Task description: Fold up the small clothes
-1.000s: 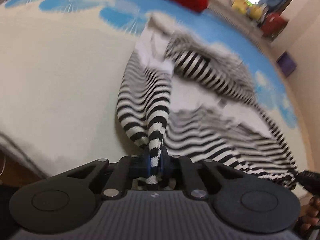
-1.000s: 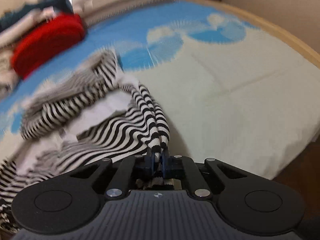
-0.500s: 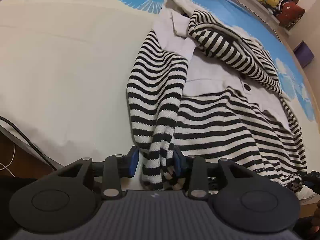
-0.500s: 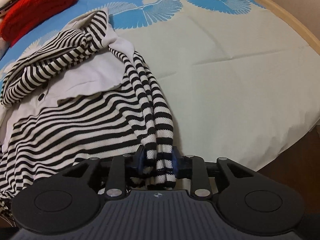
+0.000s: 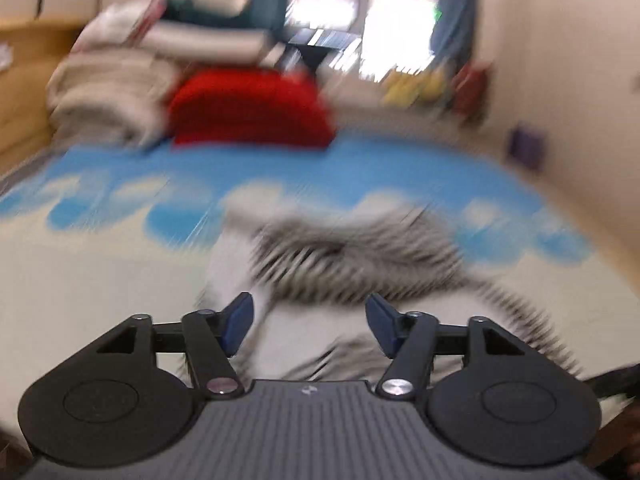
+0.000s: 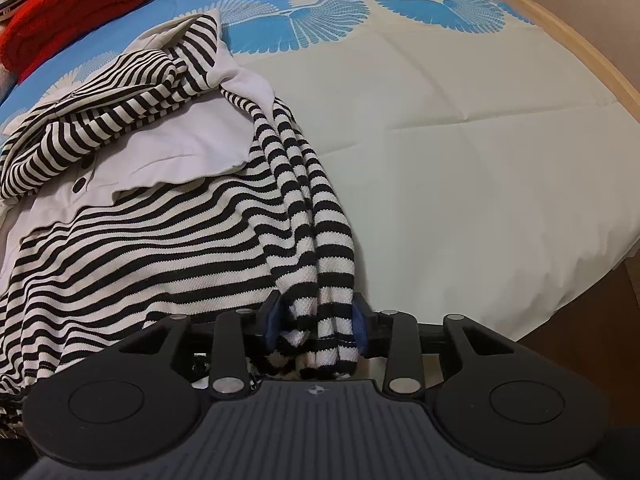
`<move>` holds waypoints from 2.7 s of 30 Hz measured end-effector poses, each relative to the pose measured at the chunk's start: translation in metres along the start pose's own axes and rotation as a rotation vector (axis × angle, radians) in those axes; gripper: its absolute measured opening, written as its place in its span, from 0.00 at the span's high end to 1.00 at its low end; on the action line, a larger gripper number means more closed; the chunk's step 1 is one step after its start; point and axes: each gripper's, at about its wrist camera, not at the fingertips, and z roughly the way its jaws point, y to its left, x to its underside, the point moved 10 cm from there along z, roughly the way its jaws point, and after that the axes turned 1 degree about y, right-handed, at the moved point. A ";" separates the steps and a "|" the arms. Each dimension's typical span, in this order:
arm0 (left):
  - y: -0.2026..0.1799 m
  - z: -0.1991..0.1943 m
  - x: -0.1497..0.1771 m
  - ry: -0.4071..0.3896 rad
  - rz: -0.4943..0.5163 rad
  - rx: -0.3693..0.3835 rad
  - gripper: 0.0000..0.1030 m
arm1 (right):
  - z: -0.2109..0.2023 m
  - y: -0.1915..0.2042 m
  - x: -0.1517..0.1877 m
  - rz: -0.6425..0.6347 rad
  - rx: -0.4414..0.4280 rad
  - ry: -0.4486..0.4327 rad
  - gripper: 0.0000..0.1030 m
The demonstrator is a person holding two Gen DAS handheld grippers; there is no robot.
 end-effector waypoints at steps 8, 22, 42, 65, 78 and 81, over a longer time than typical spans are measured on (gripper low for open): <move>-0.050 -0.041 -0.003 -0.088 -0.044 0.312 0.26 | 0.002 0.002 0.000 -0.009 0.005 0.002 0.62; 0.095 0.058 0.113 0.440 -0.240 -0.220 0.21 | 0.001 0.001 0.001 -0.010 -0.002 0.004 0.61; 0.094 0.020 0.081 0.417 -0.373 -0.073 0.94 | -0.057 0.004 -0.021 0.045 -0.203 -0.155 0.94; 0.149 0.135 -0.038 0.515 -0.510 0.102 0.85 | -0.083 0.040 -0.166 0.117 -0.403 -0.173 0.92; 0.135 0.170 -0.029 0.488 -0.186 0.167 0.38 | 0.017 0.052 -0.172 -0.113 -0.325 -0.125 0.57; 0.123 0.182 -0.006 0.528 -0.069 0.117 0.36 | 0.038 0.061 -0.154 -0.147 -0.328 -0.028 0.56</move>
